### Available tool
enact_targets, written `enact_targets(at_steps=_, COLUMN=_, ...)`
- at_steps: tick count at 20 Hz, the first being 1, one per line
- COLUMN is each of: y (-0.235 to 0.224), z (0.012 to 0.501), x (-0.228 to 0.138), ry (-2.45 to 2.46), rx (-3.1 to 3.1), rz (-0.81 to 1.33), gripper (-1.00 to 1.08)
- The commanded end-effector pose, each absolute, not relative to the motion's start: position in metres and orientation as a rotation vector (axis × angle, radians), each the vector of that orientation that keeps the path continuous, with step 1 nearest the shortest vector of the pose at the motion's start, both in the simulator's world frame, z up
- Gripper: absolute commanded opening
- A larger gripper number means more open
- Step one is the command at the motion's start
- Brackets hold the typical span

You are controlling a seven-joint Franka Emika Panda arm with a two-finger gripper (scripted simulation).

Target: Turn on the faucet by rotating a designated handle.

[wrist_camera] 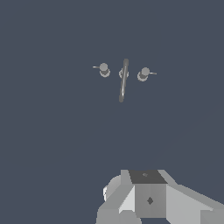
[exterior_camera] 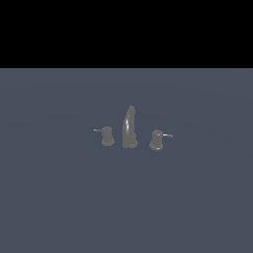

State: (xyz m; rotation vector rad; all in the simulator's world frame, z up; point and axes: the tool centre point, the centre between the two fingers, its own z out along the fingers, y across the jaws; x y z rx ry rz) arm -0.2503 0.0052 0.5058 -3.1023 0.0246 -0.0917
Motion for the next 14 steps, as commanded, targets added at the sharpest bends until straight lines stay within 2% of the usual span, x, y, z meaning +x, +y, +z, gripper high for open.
enact_targets(at_steps=1, y=0.005, z=0.506, x=-0.25, ry=0.025, rx=-3.102, rz=-0.092, gripper=-1.0)
enact_targets(at_steps=14, y=0.023, z=0.482, x=-0.241, ry=0.167, rx=-3.099, rz=-0.088, gripper=-1.0)
